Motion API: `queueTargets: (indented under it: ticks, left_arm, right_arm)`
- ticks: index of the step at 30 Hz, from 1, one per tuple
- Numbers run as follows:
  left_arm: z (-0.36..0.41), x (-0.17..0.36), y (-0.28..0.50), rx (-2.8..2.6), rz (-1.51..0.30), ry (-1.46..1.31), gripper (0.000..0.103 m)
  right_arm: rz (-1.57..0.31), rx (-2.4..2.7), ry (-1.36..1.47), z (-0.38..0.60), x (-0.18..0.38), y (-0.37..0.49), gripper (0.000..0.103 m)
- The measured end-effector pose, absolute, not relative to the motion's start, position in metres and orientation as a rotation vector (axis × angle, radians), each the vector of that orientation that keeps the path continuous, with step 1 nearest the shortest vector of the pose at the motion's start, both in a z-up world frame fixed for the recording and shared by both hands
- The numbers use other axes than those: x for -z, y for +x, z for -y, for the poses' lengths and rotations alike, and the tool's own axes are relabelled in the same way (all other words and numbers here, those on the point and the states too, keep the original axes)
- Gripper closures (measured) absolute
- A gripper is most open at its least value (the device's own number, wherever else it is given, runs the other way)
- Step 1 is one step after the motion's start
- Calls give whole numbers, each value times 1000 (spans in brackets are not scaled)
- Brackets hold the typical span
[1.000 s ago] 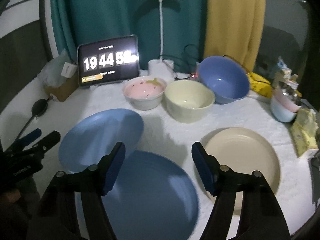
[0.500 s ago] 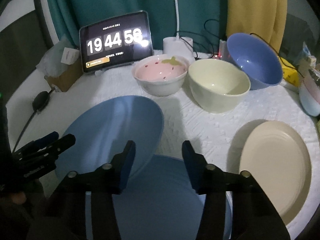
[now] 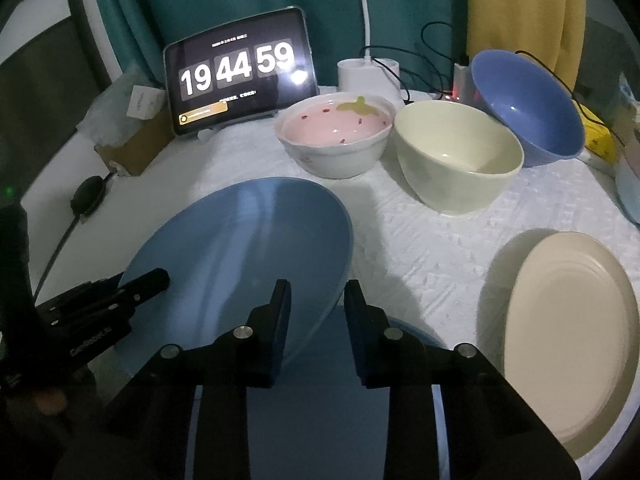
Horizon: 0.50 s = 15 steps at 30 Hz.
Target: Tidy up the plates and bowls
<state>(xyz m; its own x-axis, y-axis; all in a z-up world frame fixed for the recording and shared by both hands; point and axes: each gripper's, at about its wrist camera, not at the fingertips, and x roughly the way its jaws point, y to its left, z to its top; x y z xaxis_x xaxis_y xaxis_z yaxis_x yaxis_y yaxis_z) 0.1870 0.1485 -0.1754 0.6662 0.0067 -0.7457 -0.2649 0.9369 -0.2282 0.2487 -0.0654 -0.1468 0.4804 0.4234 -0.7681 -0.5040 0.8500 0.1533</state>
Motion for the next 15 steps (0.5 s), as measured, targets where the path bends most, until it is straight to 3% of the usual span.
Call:
queueTargets:
  ticks: [15]
  left_arm:
    - [-119,145,165,-114,-764,-279,69]
  right_arm:
    - [-844,-520,-85,100,126,217,77]
